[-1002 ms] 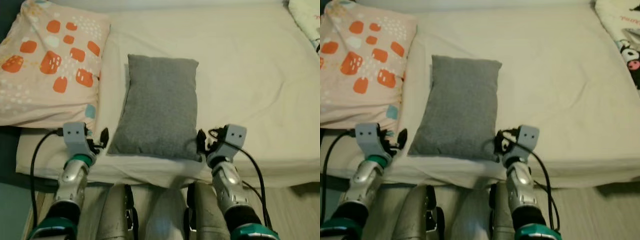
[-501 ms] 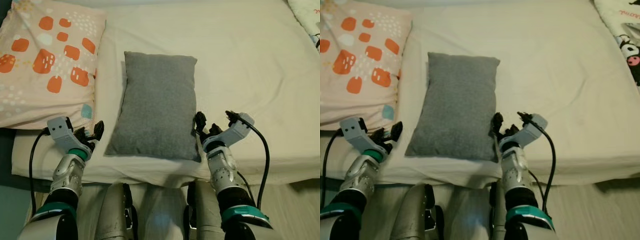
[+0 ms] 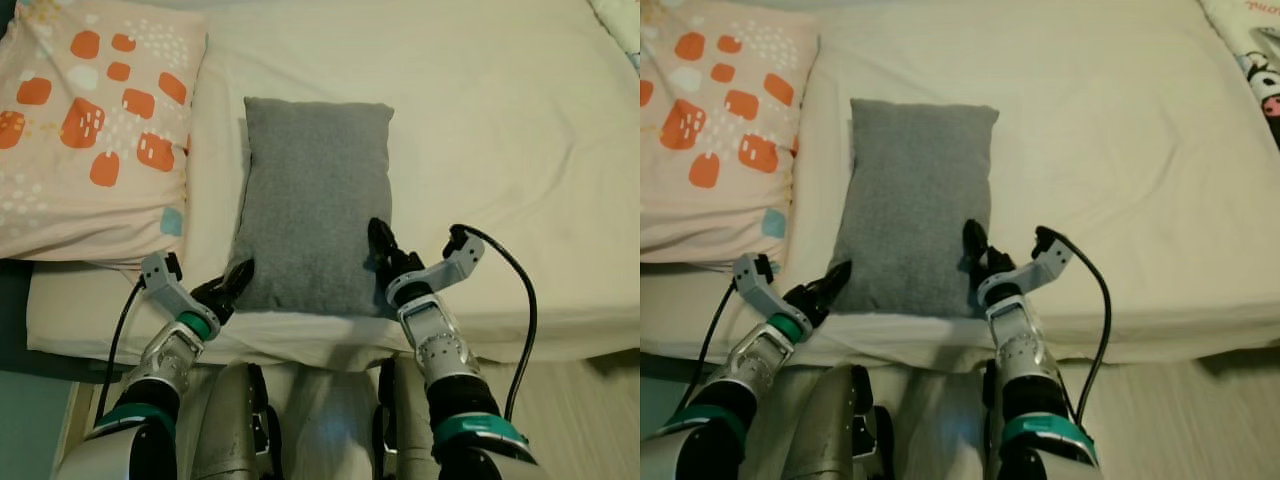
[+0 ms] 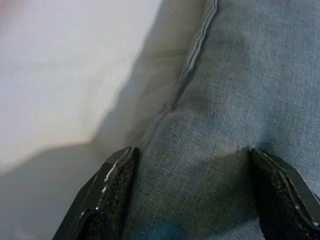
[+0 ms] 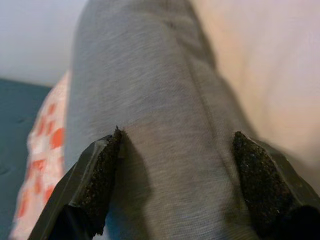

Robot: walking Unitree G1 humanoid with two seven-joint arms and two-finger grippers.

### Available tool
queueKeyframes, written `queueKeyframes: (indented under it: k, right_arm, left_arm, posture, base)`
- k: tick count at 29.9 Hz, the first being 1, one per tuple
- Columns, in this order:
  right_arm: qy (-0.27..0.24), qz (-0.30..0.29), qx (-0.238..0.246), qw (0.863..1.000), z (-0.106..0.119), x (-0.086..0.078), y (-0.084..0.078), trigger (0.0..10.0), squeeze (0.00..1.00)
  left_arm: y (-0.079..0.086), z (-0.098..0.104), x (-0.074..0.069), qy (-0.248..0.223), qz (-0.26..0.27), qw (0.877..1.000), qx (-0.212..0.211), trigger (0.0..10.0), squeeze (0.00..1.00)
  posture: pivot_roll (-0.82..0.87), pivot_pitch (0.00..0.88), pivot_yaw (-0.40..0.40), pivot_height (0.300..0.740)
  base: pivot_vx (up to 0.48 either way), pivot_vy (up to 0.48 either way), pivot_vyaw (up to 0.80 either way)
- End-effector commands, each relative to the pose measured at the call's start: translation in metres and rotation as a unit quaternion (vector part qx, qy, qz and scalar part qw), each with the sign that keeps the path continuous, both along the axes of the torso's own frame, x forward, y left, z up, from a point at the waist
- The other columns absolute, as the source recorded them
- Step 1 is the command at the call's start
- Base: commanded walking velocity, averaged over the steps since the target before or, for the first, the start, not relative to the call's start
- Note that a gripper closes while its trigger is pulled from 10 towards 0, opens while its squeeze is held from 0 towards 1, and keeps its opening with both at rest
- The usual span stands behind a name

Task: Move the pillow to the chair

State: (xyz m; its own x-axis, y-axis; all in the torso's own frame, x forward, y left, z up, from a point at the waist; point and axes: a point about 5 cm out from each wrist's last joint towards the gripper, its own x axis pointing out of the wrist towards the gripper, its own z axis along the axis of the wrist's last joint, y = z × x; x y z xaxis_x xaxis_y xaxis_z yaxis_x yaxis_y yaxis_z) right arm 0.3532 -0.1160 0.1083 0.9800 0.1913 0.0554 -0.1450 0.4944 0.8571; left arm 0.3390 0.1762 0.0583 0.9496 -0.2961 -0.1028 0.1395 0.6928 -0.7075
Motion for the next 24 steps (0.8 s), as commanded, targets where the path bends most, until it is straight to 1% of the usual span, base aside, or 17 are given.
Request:
queueKeyframes:
  k: [1,5,6,7,9,11,12,13,15,16,17,18,19,20,21,22,24]
  right_arm:
    - [0.019,0.035,0.039,0.998,-0.012,-0.011,0.028,10.0,1.00]
    - [0.013,0.046,0.046,0.998,-0.012,-0.013,0.032,10.0,1.00]
    - [0.007,0.055,0.051,0.997,-0.011,-0.013,0.033,10.0,1.00]
    - [0.007,0.055,0.051,0.997,-0.011,-0.013,0.033,10.0,1.00]
    - [-0.005,0.079,0.044,0.996,-0.008,-0.013,0.036,10.0,1.00]
    - [-0.014,0.099,0.034,0.994,-0.005,-0.012,0.038,10.0,1.00]
    - [-0.017,0.120,0.017,0.992,-0.005,-0.012,0.040,10.0,1.00]
    - [-0.022,0.139,-0.005,0.990,-0.005,-0.013,0.040,10.0,1.00]
    - [-0.022,0.139,-0.005,0.990,-0.005,-0.013,0.040,10.0,1.00]
    - [-0.028,0.158,-0.013,0.987,-0.003,-0.013,0.041,10.0,1.00]
    - [-0.029,0.190,-0.042,0.981,-0.005,-0.016,0.046,10.0,1.00]
    - [-0.034,0.223,-0.090,0.970,-0.009,-0.019,0.051,10.0,1.00]
    - [-0.034,0.223,-0.090,0.970,-0.009,-0.019,0.051,10.0,1.00]
    - [-0.037,0.245,-0.123,0.961,-0.012,-0.021,0.055,10.0,1.00]
    - [-0.029,0.245,-0.154,0.957,-0.016,-0.019,0.057,10.0,1.00]
    - [-0.024,0.241,-0.168,0.956,-0.018,-0.018,0.058,10.0,1.00]
    - [-0.026,0.244,-0.167,0.955,-0.017,-0.018,0.062,10.0,1.00]
  left_arm:
    - [-0.003,-0.017,-0.011,0.035,-0.003,0.999,-0.019,10.0,1.00]
    - [0.003,-0.018,-0.013,0.034,0.016,0.999,-0.015,10.0,1.00]
    - [0.009,-0.019,-0.014,0.036,0.029,0.999,-0.009,10.0,1.00]
    - [0.009,-0.019,-0.014,0.036,0.029,0.999,-0.009,10.0,1.00]
    - [0.017,-0.020,-0.016,0.042,0.041,0.998,0.007,10.0,1.00]
    - [0.019,-0.019,-0.014,0.044,0.038,0.998,0.022,10.0,1.00]
    - [0.021,-0.017,-0.013,0.046,0.038,0.998,0.036,10.0,1.00]
    - [0.022,-0.015,-0.011,0.045,0.042,0.998,0.032,10.0,1.00]
    - [0.022,-0.015,-0.011,0.045,0.042,0.998,0.032,10.0,1.00]
    - [0.024,-0.011,-0.008,0.036,0.046,0.998,0.025,10.0,1.00]
    - [0.027,-0.008,-0.006,0.033,0.056,0.998,0.015,10.0,1.00]
    - [0.028,-0.006,-0.006,0.032,0.055,0.998,0.012,10.0,1.00]
    - [0.028,-0.006,-0.006,0.032,0.055,0.998,0.012,10.0,1.00]
    - [0.029,-0.006,-0.005,0.033,0.054,0.998,0.013,10.0,1.00]
    - [0.029,-0.006,-0.005,0.034,0.052,0.998,0.017,10.0,1.00]
    - [0.028,-0.006,-0.005,0.034,0.051,0.998,0.020,10.0,1.00]
    - [0.026,-0.006,-0.005,0.032,0.048,0.998,0.015,10.0,1.00]
  posture:
    - [-0.08,0.257,0.136,0.600]
    - [-0.08,0.254,0.138,0.600]
    - [-0.08,0.227,0.135,0.600]
    - [-0.08,0.227,0.135,0.600]
    - [-0.08,0.217,0.130,0.600]
    - [-0.08,0.225,0.128,0.600]
    - [-0.07,0.251,0.127,0.600]
    - [-0.07,0.251,0.125,0.600]
    - [-0.07,0.251,0.125,0.600]
    - [-0.06,0.237,0.121,0.600]
    - [-0.06,0.269,0.118,0.600]
    - [-0.05,0.253,0.117,0.600]
    - [-0.05,0.253,0.117,0.600]
    - [-0.05,0.253,0.117,0.600]
    - [-0.04,0.286,0.115,0.600]
    - [-0.04,0.286,0.115,0.600]
    - [-0.03,0.291,0.113,0.600]
  base:
    - [0.000,0.000,0.00]
    - [0.000,0.000,0.00]
    - [0.000,0.000,0.00]
    - [0.000,0.000,0.00]
    - [0.000,0.000,0.00]
    - [0.000,0.000,0.00]
    - [0.000,0.000,0.00]
    - [0.000,0.000,0.00]
    - [0.000,0.000,0.00]
    - [0.000,0.000,0.00]
    - [0.000,0.000,0.00]
    - [0.000,0.000,0.00]
    - [0.000,0.000,0.00]
    - [0.000,0.000,0.00]
    - [0.000,0.000,0.00]
    - [0.000,0.000,0.00]
    - [0.000,0.000,0.00]
